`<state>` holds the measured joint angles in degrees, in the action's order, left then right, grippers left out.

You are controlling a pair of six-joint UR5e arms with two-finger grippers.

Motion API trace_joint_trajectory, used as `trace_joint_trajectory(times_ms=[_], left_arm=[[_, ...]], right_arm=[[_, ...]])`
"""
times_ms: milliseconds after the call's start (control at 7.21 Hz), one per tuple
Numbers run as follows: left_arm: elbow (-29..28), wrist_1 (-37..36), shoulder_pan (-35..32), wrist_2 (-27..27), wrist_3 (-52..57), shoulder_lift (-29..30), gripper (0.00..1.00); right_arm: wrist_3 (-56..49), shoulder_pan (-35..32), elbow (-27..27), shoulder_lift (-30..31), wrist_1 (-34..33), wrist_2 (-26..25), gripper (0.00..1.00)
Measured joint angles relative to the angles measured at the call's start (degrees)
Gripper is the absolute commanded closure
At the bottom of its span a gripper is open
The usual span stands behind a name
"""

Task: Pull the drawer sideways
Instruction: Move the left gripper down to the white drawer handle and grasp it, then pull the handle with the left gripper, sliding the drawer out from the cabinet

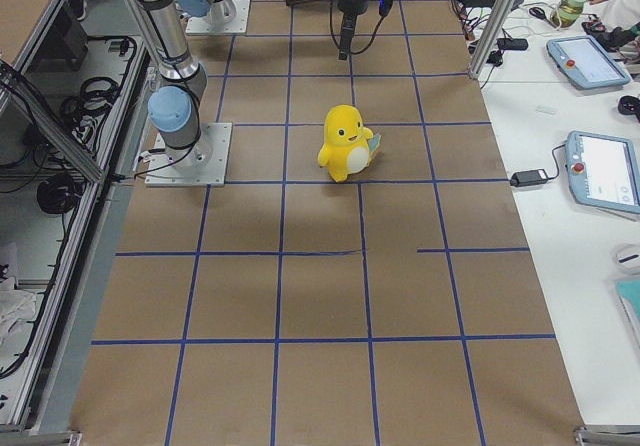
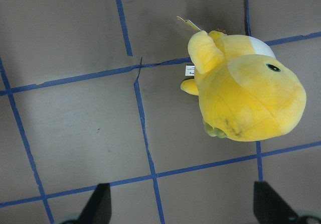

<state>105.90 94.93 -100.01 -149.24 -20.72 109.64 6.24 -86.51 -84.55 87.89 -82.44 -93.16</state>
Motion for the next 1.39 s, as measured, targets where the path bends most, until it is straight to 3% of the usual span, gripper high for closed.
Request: trace_joint_trajectory(times_ms=[277, 416, 832, 1109, 1386], left_arm=[[0.2, 3.2, 3.0, -3.5, 0.0, 0.6, 0.02], [0.3, 3.9, 4.3, -4.3, 0.1, 0.9, 0.10], [0.5, 5.0, 6.5, -5.8, -0.5, 2.1, 0.15], [0.7, 5.1, 6.6, -5.9, -3.1, 3.2, 0.44], [0.8, 5.1, 6.7, -6.4, -4.3, 3.6, 0.65]], right_arm=[[0.0, 0.0, 0.0, 0.0, 0.0, 0.0, 0.00], [0.0, 0.0, 0.0, 0.0, 0.0, 0.0, 0.00], [0.0, -0.1, 0.0, 0.0, 0.0, 0.0, 0.00], [0.0, 0.0, 0.0, 0.0, 0.0, 0.0, 0.00], [0.0, 0.0, 0.0, 0.0, 0.0, 0.0, 0.00]])
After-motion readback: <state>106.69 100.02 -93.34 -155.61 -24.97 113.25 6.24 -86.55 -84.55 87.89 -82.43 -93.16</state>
